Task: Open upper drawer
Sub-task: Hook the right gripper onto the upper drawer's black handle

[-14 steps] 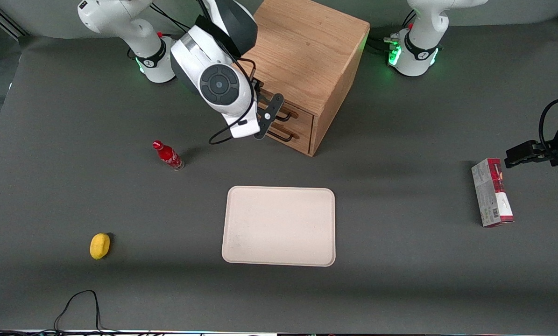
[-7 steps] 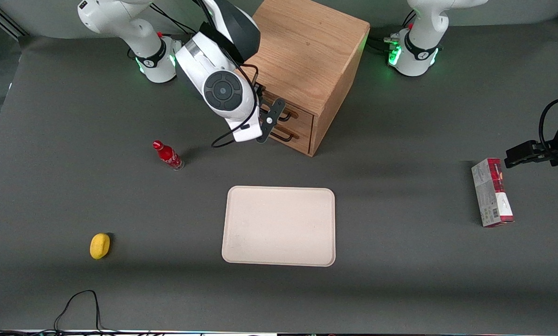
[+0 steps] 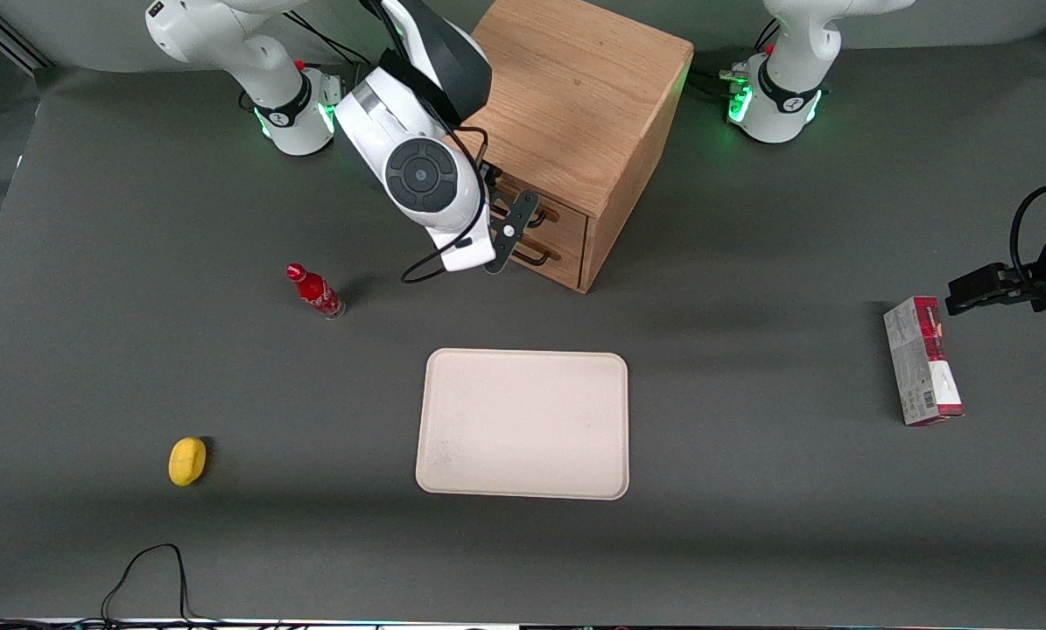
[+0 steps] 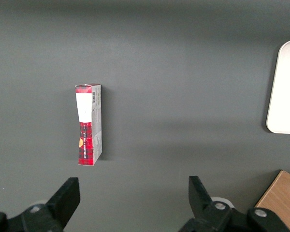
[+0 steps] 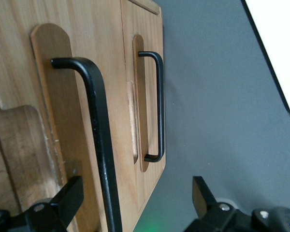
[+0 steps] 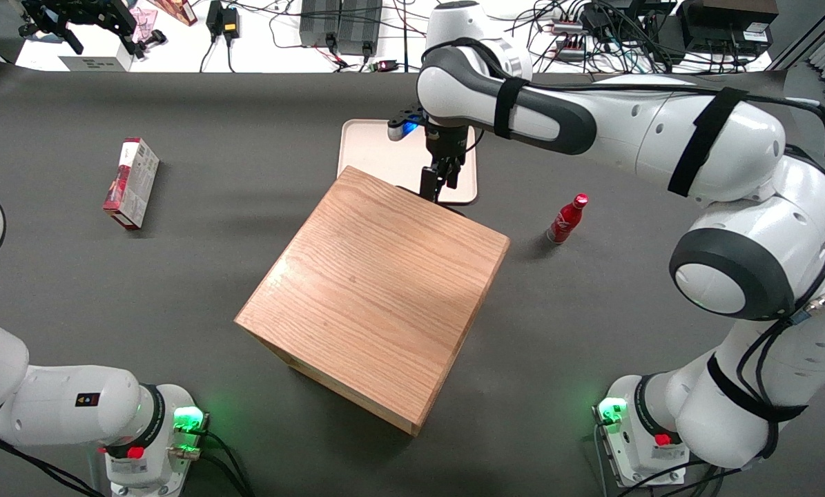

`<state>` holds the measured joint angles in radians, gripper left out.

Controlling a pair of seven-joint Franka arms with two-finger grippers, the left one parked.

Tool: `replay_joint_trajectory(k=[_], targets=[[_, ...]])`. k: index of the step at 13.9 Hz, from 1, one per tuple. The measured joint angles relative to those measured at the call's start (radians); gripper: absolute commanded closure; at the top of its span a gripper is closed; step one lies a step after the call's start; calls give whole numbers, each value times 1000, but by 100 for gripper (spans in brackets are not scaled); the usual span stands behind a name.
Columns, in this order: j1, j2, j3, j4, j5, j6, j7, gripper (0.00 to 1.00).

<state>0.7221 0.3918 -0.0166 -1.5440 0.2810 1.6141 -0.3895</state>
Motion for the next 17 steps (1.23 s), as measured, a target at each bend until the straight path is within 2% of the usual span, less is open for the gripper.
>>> replay_joint_trajectory(k=[17], targets=[[-13, 37, -19, 1, -17, 59, -65, 0]])
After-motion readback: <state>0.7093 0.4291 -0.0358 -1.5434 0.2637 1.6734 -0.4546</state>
